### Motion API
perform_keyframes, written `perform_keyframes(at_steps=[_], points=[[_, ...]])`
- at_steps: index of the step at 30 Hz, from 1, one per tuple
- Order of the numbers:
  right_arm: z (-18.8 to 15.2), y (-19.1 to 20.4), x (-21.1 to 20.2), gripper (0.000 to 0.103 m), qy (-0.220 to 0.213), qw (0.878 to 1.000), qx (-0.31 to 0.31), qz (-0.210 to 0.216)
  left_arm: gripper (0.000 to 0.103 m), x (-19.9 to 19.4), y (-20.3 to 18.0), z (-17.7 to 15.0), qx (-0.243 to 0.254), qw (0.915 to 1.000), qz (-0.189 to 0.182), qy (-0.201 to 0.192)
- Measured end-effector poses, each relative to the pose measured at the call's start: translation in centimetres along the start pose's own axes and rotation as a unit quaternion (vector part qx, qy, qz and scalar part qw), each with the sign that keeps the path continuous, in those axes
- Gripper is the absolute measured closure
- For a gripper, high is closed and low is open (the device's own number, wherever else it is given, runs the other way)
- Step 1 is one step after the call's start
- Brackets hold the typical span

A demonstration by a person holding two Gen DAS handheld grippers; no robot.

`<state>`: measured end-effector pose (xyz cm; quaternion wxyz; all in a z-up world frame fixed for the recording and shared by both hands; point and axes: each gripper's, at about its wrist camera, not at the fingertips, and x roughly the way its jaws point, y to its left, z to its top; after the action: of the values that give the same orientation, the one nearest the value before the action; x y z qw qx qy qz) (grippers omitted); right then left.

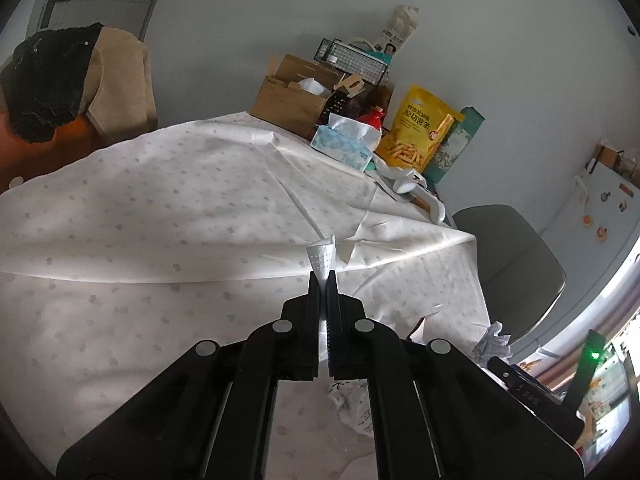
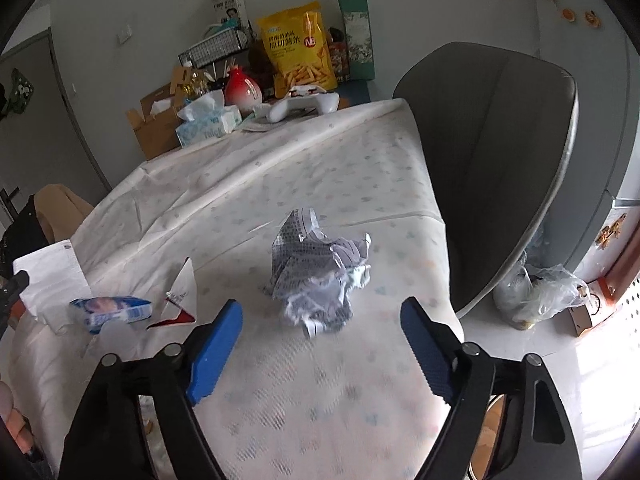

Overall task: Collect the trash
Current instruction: 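Grasp the crumpled printed paper ball with the right tool while the left tool grasps a white paper scrap, then carry the paper ball to the tan bin and open the right tool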

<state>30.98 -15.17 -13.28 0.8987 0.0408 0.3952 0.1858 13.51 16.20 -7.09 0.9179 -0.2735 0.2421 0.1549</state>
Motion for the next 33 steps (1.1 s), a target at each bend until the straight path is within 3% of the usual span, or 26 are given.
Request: perform_keyframes(at_steps=[2,4,5,6,9,21,33], points=[[0.2,-0.1,0.6,0.032,0.004,1.0,0.002,0.0,0.099,0.3,-0.1,0.0,0.001,1.0,-0.003,0.003],[0.3,-0.1,1.2,0.055,0.016,1.0,0.001,0.004,0.099,0.4,-0.3,0.1,0.002,1.0,-0.005,0.005],[0.4,-0.1,1.4,0.079,0.025,1.0,-0.001,0.004,0.099,0.4,-0.4,0.1,0.002,1.0,-0.007,0.005],[0.4,-0.1,1.3,0.084,0.025,1.0,-0.003,0.0,0.099,0.4,-0.4,0.2,0.002,0.9999,-0.008,0.005],[0.5,0.2,0.0,0.088,0.006,1.0,-0.012,-0.002,0.099,-0.2,-0.5,0.3,0.004,0.9999,-0.014,0.0],[-0.4,-0.7,-7.7,0.089,-0.05,0.999,0.002,0.014,0.099,-3.8,-2.7,1.2,0.016,0.9981,-0.048,-0.036],[-1.9,-5.2,-13.8,0.089,-0.086,0.996,0.036,-0.015,0.099,-5.7,-9.0,0.5,0.056,0.9904,-0.12,-0.039]])
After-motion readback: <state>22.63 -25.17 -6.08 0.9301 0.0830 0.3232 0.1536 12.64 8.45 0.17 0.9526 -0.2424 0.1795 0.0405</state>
